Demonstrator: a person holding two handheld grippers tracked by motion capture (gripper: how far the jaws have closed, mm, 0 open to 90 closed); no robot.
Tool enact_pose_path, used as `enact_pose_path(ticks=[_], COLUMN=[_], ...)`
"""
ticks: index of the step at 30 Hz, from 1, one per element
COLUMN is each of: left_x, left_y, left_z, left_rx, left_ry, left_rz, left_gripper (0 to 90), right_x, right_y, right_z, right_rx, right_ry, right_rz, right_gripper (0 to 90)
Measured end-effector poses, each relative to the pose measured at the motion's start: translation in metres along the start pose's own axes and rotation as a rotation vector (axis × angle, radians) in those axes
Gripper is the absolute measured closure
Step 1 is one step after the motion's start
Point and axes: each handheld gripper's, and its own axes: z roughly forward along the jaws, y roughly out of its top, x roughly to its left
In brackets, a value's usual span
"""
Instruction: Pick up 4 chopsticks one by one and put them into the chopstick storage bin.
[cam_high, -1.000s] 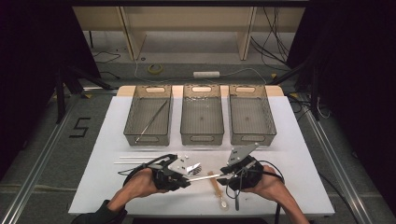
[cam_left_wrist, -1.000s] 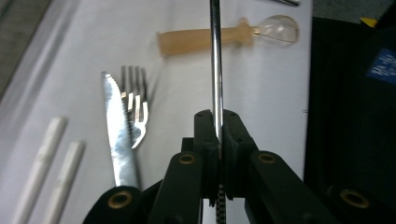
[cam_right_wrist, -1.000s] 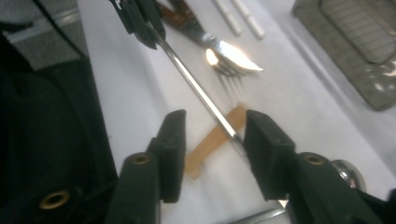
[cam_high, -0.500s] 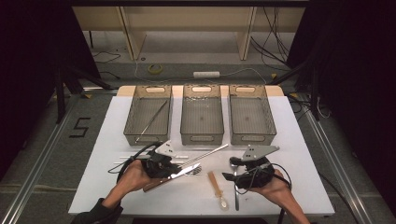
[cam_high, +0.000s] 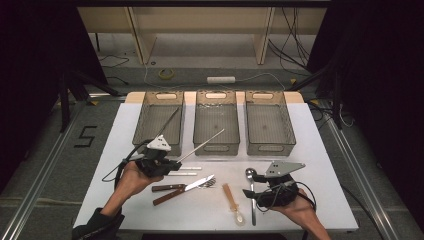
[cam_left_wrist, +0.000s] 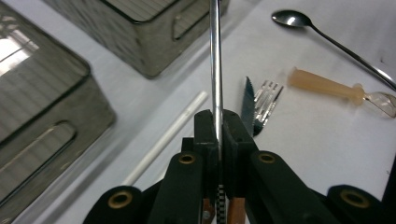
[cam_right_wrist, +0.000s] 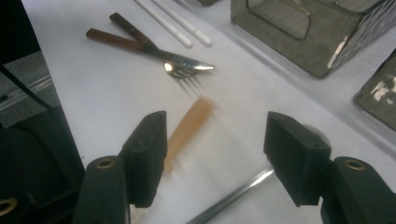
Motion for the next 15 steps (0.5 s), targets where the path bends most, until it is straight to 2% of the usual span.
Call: enact_pose_path(ticks=[6,13,14,15], left_x=[0.022,0.046,0.046,0.053], left_y=[0.004,0.011,0.011,0.013], left_z=[-0.011,-0.014,-0.014,-0.014], left_rx=[-0.046,-0.081,-0.081,-0.085], left_ry=[0.062,0.113,0.113,0.126], left_rz=[-0.079,-0.14,-0.14,-0.157], left_gripper=[85.8,85.8,85.8,85.8], right_x=[0.002,0.002,0.002,0.002], right_y=[-0.007,-0.013,-0.013,-0.014], right_z=[0.0,-0.002,-0.003,-0.003], right_rx=[-0.017,-0.042,-0.041,-0.042], right_ry=[-0.01,-0.033,-0.035,-0.037], right_rz=[0.019,0.043,0.043,0.042], right_gripper=[39.0,37.7,37.7,37.6])
